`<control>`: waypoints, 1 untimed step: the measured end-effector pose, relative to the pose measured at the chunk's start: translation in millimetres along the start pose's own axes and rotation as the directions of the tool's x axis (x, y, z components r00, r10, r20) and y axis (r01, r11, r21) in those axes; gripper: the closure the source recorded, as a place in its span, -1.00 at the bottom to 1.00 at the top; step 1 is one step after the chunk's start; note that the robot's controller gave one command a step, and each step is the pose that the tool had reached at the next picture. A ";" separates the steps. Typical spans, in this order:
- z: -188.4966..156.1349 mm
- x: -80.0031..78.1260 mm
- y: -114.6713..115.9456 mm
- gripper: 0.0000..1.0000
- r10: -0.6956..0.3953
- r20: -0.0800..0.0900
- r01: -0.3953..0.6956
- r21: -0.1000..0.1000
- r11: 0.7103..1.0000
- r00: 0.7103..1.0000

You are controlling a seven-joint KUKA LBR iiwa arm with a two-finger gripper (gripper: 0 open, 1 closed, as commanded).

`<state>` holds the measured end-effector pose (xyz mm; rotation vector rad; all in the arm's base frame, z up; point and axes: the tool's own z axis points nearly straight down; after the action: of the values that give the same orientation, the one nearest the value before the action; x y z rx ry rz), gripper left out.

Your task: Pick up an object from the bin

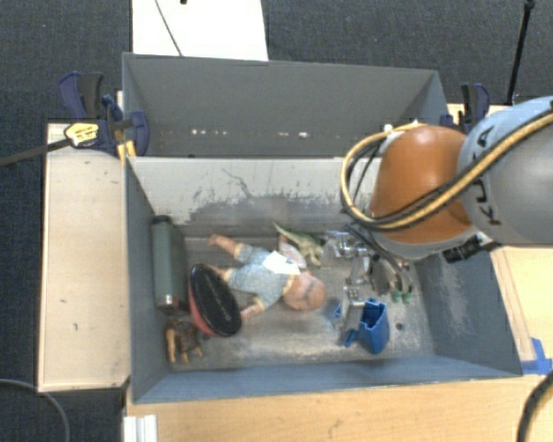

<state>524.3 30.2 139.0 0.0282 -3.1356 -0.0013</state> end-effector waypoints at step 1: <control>-4.3 -2.0 -0.2 -1.00 0.001 0.008 -0.001 0.000 1.000 1.000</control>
Offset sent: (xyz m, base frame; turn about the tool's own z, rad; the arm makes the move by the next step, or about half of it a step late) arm 0.0090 0.0702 -0.0690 -0.1710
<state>526.3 30.1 143.3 0.0267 -3.1439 -0.0017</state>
